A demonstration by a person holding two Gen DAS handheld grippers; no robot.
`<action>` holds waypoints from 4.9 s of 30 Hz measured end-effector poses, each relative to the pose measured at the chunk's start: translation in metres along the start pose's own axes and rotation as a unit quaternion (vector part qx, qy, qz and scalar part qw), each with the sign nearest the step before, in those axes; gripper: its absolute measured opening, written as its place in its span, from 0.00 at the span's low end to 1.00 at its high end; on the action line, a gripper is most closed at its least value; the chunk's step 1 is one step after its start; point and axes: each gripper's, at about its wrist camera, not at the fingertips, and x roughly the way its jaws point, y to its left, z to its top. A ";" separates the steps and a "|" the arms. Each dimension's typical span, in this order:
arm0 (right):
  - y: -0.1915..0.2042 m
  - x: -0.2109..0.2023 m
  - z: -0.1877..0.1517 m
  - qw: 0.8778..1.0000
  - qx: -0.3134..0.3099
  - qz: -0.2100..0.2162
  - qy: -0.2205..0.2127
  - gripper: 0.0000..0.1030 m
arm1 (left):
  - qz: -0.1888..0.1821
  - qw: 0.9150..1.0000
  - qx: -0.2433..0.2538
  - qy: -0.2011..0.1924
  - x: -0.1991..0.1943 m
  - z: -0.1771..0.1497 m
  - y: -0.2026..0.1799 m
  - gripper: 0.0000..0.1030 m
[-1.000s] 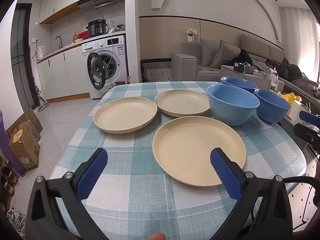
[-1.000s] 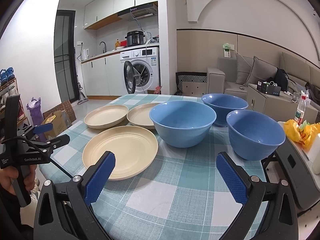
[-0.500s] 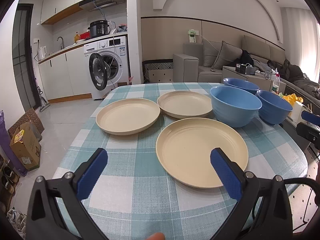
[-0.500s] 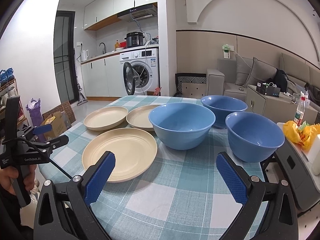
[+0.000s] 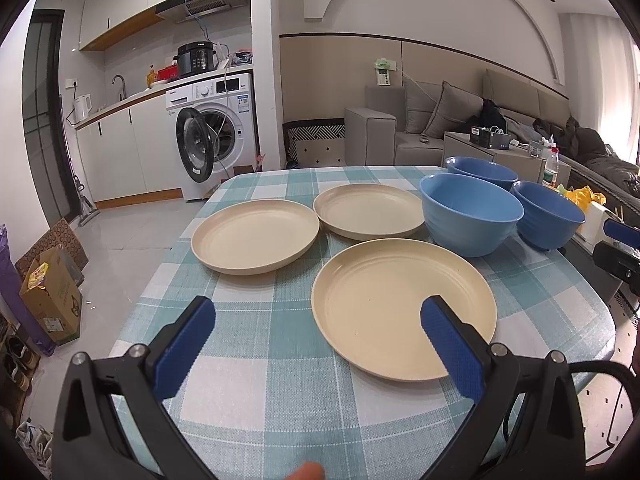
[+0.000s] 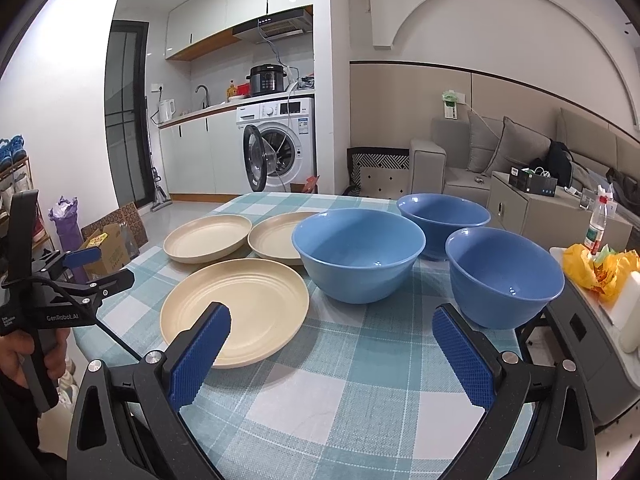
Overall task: Organize plates and bowls
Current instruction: 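Move the right tool toward the rim of the large cream plate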
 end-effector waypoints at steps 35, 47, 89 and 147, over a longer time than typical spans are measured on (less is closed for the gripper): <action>0.016 0.038 0.062 0.998 -0.047 0.020 0.021 1.00 | 0.019 0.999 -0.036 0.002 0.027 0.044 0.047 1.00; 0.014 0.057 0.095 0.998 -0.038 0.030 0.037 1.00 | 0.018 1.000 -0.017 0.008 0.043 0.068 0.049 1.00; -0.013 0.173 0.204 0.989 -0.024 0.055 0.134 1.00 | -0.011 0.998 0.017 0.061 0.124 0.137 0.031 1.00; -0.024 0.388 0.172 0.941 -0.033 0.051 0.333 0.75 | -0.064 0.976 0.069 0.197 0.280 0.133 -0.001 0.65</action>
